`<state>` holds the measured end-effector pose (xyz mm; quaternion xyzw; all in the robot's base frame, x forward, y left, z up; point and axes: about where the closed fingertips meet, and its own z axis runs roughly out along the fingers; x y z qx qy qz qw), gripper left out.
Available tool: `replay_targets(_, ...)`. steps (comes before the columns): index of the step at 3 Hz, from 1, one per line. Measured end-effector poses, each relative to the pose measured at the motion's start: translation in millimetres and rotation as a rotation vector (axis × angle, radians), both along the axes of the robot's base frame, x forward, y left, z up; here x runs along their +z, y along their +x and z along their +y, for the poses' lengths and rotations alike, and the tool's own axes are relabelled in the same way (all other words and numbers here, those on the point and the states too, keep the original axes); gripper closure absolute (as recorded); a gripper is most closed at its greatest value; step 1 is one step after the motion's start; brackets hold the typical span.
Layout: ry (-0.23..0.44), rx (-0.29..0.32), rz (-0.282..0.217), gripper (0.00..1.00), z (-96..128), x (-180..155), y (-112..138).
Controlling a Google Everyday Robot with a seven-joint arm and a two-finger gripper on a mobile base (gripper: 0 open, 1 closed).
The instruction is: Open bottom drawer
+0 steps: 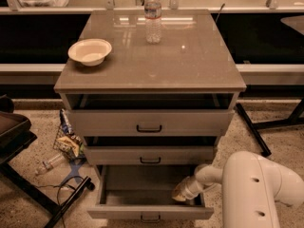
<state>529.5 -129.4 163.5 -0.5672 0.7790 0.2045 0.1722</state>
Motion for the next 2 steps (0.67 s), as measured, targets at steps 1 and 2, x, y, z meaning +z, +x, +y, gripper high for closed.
replay_targets(1,-0.001,-0.008,0.053,1.0,8.1,2.4,-34.3)
replay_targets(2,-0.006,0.0,0.077,1.0,19.4,10.2,-58.2)
